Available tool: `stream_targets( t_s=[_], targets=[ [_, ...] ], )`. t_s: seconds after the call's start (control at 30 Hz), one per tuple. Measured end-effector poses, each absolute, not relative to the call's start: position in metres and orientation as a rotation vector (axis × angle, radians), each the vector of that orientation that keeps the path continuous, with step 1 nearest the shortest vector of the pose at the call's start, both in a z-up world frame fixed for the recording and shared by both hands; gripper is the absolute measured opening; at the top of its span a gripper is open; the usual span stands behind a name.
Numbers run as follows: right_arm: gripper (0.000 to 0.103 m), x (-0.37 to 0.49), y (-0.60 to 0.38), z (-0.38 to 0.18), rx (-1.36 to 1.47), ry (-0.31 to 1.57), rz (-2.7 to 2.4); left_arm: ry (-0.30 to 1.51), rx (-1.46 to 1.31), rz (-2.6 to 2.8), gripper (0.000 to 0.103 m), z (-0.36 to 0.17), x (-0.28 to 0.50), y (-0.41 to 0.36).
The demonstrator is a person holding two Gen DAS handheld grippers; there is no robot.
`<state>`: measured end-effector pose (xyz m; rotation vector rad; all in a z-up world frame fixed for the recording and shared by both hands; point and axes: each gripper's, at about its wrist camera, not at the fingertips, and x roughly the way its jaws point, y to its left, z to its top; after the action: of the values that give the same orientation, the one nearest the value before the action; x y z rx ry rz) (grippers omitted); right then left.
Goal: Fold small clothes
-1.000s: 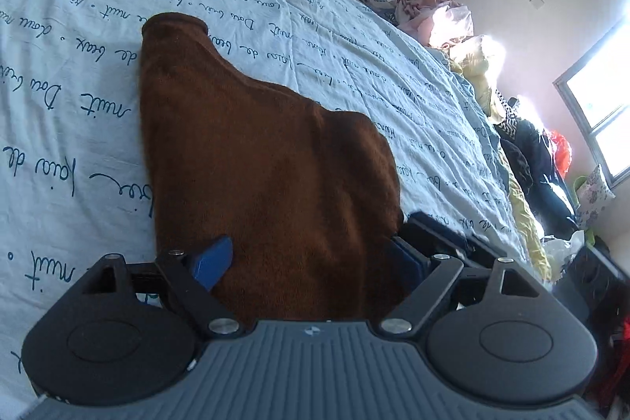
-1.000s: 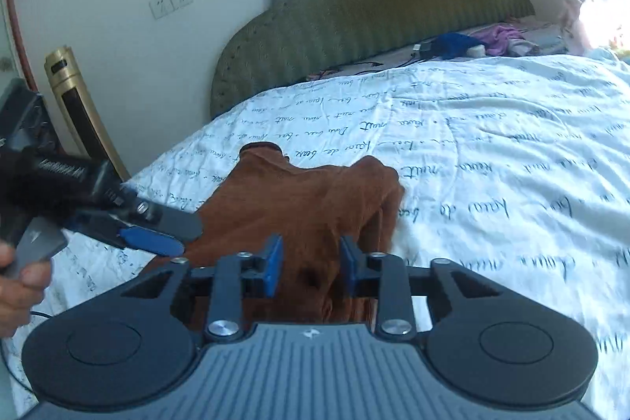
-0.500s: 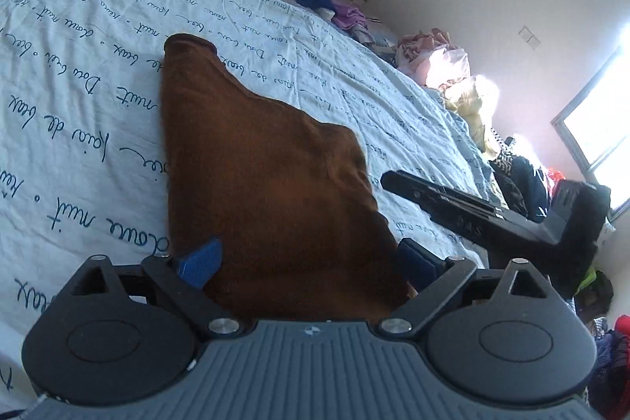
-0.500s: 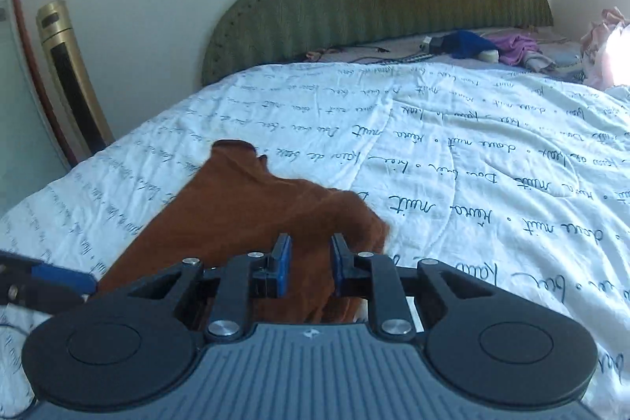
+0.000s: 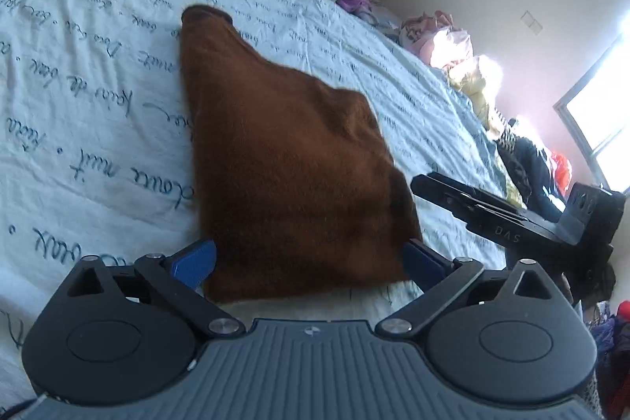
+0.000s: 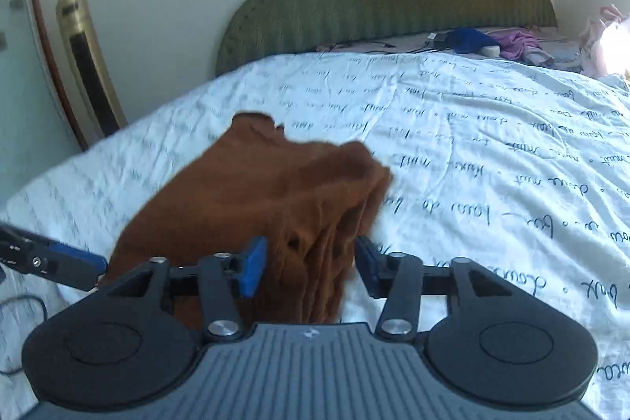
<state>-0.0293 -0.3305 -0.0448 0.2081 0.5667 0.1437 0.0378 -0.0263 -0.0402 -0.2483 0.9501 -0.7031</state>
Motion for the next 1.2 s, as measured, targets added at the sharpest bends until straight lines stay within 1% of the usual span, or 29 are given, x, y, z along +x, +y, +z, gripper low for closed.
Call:
stream_targets(
  t_s=[0.03, 0.07, 0.17, 0.2, 0.23, 0.27, 0.3, 0.33, 0.37, 0.43, 0.47, 0.57, 0.63, 0.7, 0.73, 0.83, 0.93, 1.03, 1.17, 1.2],
  targets=[
    [0.079, -0.021, -0.342, -0.042, 0.257, 0.564, 0.13, 0.934, -0.257, -0.675, 0.103, -0.036, 0.047, -0.022],
    [0.081, -0.011, -0.351, -0.042, 0.292, 0.573, 0.128, 0.927, -0.265, -0.648, 0.103, -0.033, 0.06, -0.019],
    [0.081, 0.021, -0.371, -0.056, 0.402, 0.626, 0.147, 0.98, -0.331, -0.597, 0.103, -0.036, 0.107, -0.015],
    [0.078, 0.028, -0.373, -0.06, 0.409, 0.618, 0.162, 1.01, -0.354, -0.593, 0.102, -0.041, 0.124, -0.015],
    [0.073, 0.034, -0.372, -0.064, 0.389, 0.616, 0.155, 1.03, -0.364, -0.578, 0.102, -0.045, 0.136, -0.017],
    [0.063, 0.039, -0.369, -0.067, 0.352, 0.62, 0.124, 1.042, -0.37, -0.557, 0.102, -0.049, 0.145, -0.019],
    [0.034, 0.045, -0.364, -0.07, 0.308, 0.622, 0.108, 1.058, -0.377, -0.546, 0.102, -0.055, 0.155, -0.021],
    [0.012, 0.051, -0.361, -0.073, 0.281, 0.634, 0.107, 1.076, -0.38, -0.534, 0.102, -0.061, 0.164, -0.025],
    [0.007, 0.06, -0.356, -0.077, 0.244, 0.661, 0.097, 1.093, -0.383, -0.511, 0.102, -0.067, 0.17, -0.028],
    [0.001, 0.071, -0.345, -0.082, 0.119, 0.66, 0.038, 1.118, -0.347, -0.474, 0.101, -0.081, 0.179, -0.037],
    [0.001, 0.076, -0.342, -0.083, 0.085, 0.66, 0.025, 1.074, -0.306, -0.466, 0.102, -0.079, 0.175, -0.042],
    [0.0, 0.087, -0.345, -0.085, 0.093, 0.677, 0.015, 1.053, -0.174, -0.458, 0.102, -0.078, 0.165, -0.055],
    [0.002, 0.089, -0.352, -0.086, 0.127, 0.688, 0.022, 1.071, -0.196, -0.476, 0.101, -0.073, 0.155, -0.051],
    [0.006, 0.077, -0.365, -0.074, 0.223, 0.681, 0.041, 1.056, -0.275, -0.537, 0.102, -0.059, 0.136, -0.037],
    [0.006, 0.068, -0.368, -0.069, 0.261, 0.682, 0.067, 1.038, -0.288, -0.557, 0.102, -0.053, 0.123, -0.032],
    [0.006, 0.022, -0.361, -0.055, 0.269, 0.649, 0.128, 1.047, -0.202, -0.576, 0.102, -0.046, 0.088, -0.033],
    [0.006, -0.026, -0.336, -0.051, 0.185, 0.603, 0.172, 1.093, -0.169, -0.553, 0.102, -0.058, 0.068, -0.037],
    [0.006, -0.062, -0.298, -0.052, -0.01, 0.543, 0.216, 1.099, -0.134, -0.536, 0.102, -0.07, 0.057, -0.044],
    [0.006, -0.073, -0.271, -0.064, -0.117, 0.571, 0.261, 1.09, -0.088, -0.524, 0.102, -0.078, 0.048, -0.052],
    [0.005, -0.068, -0.269, -0.069, -0.137, 0.606, 0.24, 1.084, -0.076, -0.519, 0.102, -0.078, 0.046, -0.054]
  ],
)
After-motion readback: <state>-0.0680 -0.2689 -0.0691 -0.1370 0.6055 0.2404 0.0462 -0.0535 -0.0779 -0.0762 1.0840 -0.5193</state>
